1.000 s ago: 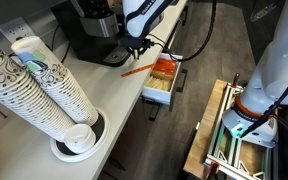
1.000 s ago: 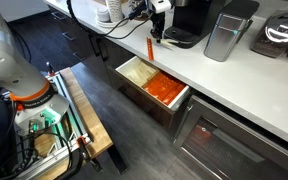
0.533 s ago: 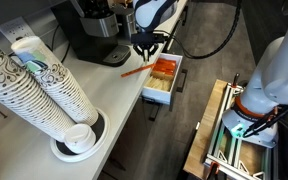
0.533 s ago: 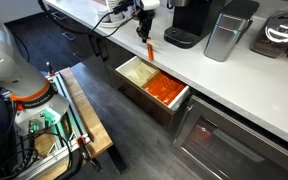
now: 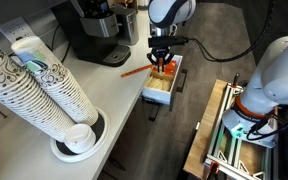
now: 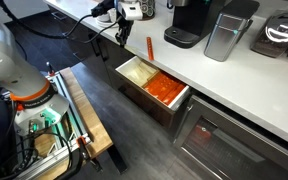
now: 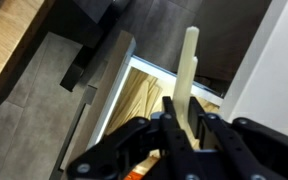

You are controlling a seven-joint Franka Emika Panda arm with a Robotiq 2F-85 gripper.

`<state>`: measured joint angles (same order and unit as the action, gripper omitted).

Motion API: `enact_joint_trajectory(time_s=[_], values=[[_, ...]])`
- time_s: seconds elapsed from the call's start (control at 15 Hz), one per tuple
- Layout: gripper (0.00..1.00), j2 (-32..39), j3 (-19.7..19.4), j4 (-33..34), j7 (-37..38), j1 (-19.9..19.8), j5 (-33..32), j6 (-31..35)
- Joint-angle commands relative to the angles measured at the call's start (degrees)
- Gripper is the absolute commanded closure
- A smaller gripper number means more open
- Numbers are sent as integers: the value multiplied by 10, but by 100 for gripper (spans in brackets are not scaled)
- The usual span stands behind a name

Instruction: Pick up the white objects from the kitchen counter and put them in the left side of the open drawer, pick up the red packet from the kitchen counter and put it in the right side of the open drawer

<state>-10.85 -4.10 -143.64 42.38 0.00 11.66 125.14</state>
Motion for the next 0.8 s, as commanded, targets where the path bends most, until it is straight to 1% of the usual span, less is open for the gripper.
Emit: enact_joint_trajectory(time_s=[0.0, 0.27, 0.53, 0.73], values=[[91, -20, 1, -53, -55, -18, 39, 7], [91, 6, -1, -72, -80, -32, 70, 41], [90, 35, 0, -69, -110, -32, 118, 118], [91, 62, 4, -67, -116, -34, 116, 166]])
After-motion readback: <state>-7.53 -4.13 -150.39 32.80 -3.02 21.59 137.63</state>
